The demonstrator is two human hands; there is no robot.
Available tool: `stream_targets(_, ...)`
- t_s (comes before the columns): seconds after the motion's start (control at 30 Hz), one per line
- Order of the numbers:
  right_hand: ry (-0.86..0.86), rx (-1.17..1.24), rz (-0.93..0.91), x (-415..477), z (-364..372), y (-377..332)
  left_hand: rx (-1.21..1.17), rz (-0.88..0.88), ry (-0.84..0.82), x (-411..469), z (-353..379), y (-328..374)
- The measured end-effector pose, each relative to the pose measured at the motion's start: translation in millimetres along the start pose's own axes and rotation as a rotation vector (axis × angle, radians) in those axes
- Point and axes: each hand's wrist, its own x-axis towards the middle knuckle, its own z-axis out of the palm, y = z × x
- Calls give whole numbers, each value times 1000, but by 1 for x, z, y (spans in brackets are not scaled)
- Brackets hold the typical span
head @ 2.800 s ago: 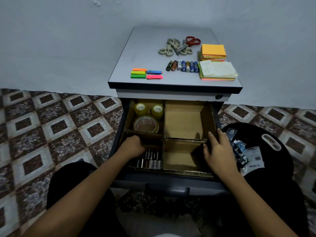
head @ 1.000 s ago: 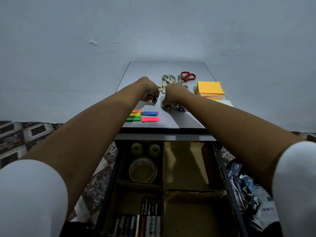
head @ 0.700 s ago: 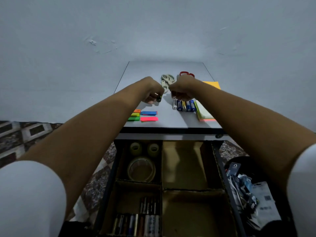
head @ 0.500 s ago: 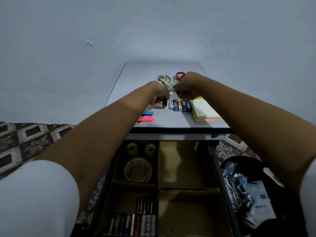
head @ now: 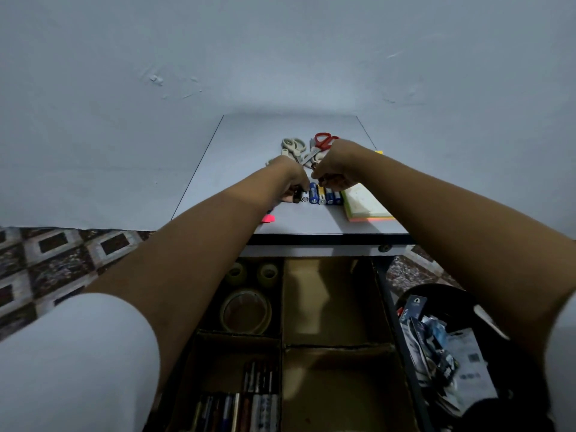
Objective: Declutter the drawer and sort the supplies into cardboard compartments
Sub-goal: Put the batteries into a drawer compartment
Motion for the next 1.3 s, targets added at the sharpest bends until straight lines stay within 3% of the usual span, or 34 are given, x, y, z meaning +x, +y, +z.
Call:
stream_targets(0.37, 30, -373, -204, -1, 21, -8, -60, -16, 34, -1, -39, -16)
stream_targets(0.6, 142, -607, -281, 2, 41, -16, -56, -17, 30, -6, -49, -21)
stream_targets(0.9, 81, -677, -314, 5, 35, -18, -96, -12, 24, -9, -47, -24)
stream_targets(1.3, 153, -600, -342, 8, 38, -3, -140, 2, 42, -14, -43, -25)
